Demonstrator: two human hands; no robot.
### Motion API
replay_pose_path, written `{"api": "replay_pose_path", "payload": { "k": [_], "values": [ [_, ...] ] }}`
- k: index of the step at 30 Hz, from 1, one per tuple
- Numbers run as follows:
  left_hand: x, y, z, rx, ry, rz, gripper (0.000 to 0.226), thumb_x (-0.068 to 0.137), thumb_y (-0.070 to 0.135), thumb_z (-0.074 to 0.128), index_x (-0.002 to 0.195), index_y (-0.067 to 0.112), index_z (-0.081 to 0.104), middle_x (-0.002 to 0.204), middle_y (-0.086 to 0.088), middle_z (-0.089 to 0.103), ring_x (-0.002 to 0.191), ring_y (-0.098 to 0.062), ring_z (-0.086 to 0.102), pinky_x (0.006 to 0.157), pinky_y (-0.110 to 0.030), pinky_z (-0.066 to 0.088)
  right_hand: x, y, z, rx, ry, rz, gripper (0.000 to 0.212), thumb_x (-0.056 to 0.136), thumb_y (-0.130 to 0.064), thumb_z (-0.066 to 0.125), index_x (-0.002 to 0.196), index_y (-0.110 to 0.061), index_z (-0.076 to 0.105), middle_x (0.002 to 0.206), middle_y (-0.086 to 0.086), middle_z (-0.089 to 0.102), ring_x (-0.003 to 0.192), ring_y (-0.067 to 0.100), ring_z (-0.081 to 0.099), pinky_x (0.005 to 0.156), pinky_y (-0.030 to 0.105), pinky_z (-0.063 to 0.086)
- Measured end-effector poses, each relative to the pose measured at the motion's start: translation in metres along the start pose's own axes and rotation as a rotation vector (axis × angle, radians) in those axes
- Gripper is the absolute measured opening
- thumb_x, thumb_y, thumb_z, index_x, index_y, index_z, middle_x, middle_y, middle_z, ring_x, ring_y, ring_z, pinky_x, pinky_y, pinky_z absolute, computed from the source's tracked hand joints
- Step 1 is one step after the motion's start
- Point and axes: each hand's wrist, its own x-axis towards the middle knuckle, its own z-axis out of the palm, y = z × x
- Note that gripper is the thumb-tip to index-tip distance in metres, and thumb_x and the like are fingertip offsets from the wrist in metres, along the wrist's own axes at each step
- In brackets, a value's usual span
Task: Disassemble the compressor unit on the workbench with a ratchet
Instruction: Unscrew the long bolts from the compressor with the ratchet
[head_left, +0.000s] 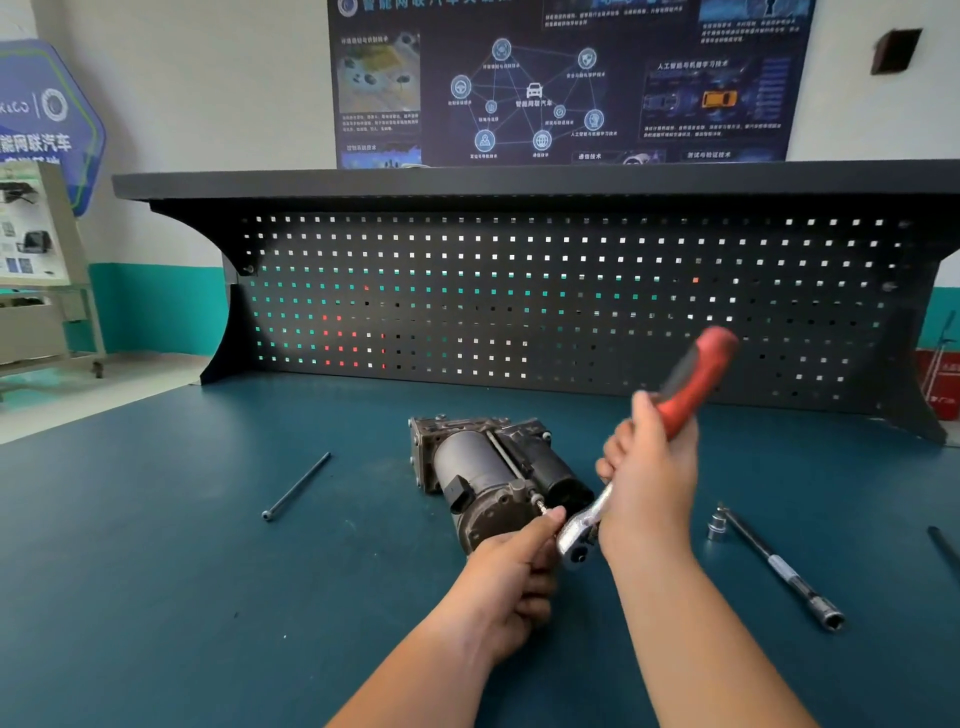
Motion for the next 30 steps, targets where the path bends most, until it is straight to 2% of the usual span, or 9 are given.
{"api": "replay_pose_path", "payload": {
  "k": [5, 6, 8, 10, 13, 16, 21, 26, 30],
  "values": [
    [0.009, -0.004, -0.005, 0.034, -0.031, 0.068, 0.021, 0.074, 0.007, 0.06, 0.06, 0.016, 0.047, 0.048, 0.004, 0.039, 0.039, -0.006, 0.029, 0.04, -0.017, 0.019, -0.033, 0.007, 0.006, -0.594, -0.61, -0.538, 0.012, 0.083, -0.04, 0.059, 0.083, -0.032, 0.05, 0.06, -0.021, 0.052, 0.053, -0.002, 0.047, 0.053, 0.011, 0.036],
    [0.007, -0.006, -0.004, -0.003, -0.066, 0.104, 0.009, 0.068, 0.011, 0.06, 0.066, 0.015, 0.052, 0.055, 0.0, 0.046, 0.046, -0.008, 0.039, 0.047, -0.021, 0.027, -0.037, 0.01, 0.006, -0.682, -0.749, -0.598, 0.011, 0.084, -0.04, 0.057, 0.087, -0.032, 0.051, 0.063, -0.021, 0.054, 0.057, -0.002, 0.05, 0.056, 0.013, 0.039],
    [0.008, -0.009, -0.002, -0.164, -0.136, 0.177, 0.02, 0.063, 0.014, 0.063, 0.082, 0.015, 0.059, 0.076, -0.004, 0.054, 0.07, -0.015, 0.05, 0.067, -0.029, 0.036, -0.045, 0.014, 0.009, -0.782, -0.898, -0.635, 0.015, 0.087, -0.037, 0.057, 0.099, -0.028, 0.057, 0.071, -0.014, 0.06, 0.065, 0.006, 0.056, 0.064, 0.028, 0.048],
    [0.004, -0.008, 0.001, -0.219, -0.15, 0.218, 0.026, 0.058, 0.019, 0.067, 0.084, 0.016, 0.063, 0.075, -0.003, 0.055, 0.072, -0.015, 0.049, 0.067, -0.03, 0.035, -0.045, 0.015, 0.009, -0.742, -0.848, -0.651, 0.019, 0.086, -0.039, 0.055, 0.098, -0.025, 0.058, 0.071, -0.014, 0.06, 0.066, 0.008, 0.057, 0.064, 0.032, 0.048],
    [0.002, -0.005, 0.001, 0.018, -0.077, 0.175, 0.011, 0.06, 0.009, 0.061, 0.054, 0.018, 0.056, 0.05, 0.003, 0.039, 0.045, -0.008, 0.03, 0.045, -0.02, 0.02, -0.036, 0.01, 0.008, -0.561, -0.538, -0.551, 0.015, 0.082, -0.044, 0.057, 0.083, -0.03, 0.052, 0.06, -0.019, 0.052, 0.054, -0.001, 0.047, 0.054, 0.016, 0.037],
    [0.003, -0.003, -0.001, 0.054, -0.044, 0.134, 0.047, 0.086, 0.015, 0.06, 0.04, 0.019, 0.051, 0.047, 0.009, 0.029, 0.037, -0.002, 0.02, 0.035, -0.014, 0.012, -0.013, 0.003, 0.003, -0.196, -0.152, -0.177, 0.013, 0.091, -0.026, 0.057, 0.081, -0.026, 0.049, 0.046, -0.014, 0.042, 0.041, 0.0, 0.036, 0.041, 0.015, 0.031],
    [0.005, -0.004, 0.0, -0.007, -0.015, 0.12, 0.048, 0.085, 0.026, 0.063, 0.04, 0.02, 0.048, 0.047, 0.009, 0.034, 0.034, -0.002, 0.025, 0.032, -0.014, 0.015, 0.015, 0.002, -0.022, 0.312, 0.338, 0.433, 0.024, 0.096, -0.025, 0.047, 0.073, -0.021, 0.039, 0.039, -0.012, 0.033, 0.027, 0.004, 0.026, 0.033, 0.01, 0.019],
    [0.001, 0.0, 0.0, 0.0, -0.027, 0.032, 0.037, 0.057, 0.038, 0.075, 0.038, 0.02, 0.05, 0.045, 0.009, 0.034, 0.034, -0.003, 0.024, 0.031, -0.013, 0.016, 0.012, 0.003, -0.01, 0.184, 0.172, 0.199, 0.016, 0.095, -0.021, 0.05, 0.081, -0.023, 0.043, 0.039, -0.014, 0.032, 0.032, 0.002, 0.028, 0.034, 0.013, 0.023],
    [-0.001, -0.002, 0.002, 0.001, -0.002, 0.014, 0.04, 0.056, 0.038, 0.078, 0.047, 0.023, 0.042, 0.047, 0.008, 0.029, 0.036, -0.004, 0.022, 0.031, -0.013, 0.014, -0.007, -0.001, 0.004, -0.087, -0.33, -0.072, 0.015, 0.093, -0.017, 0.056, 0.085, -0.029, 0.051, 0.048, -0.013, 0.041, 0.04, 0.001, 0.035, 0.041, 0.016, 0.031]
  ]
}}
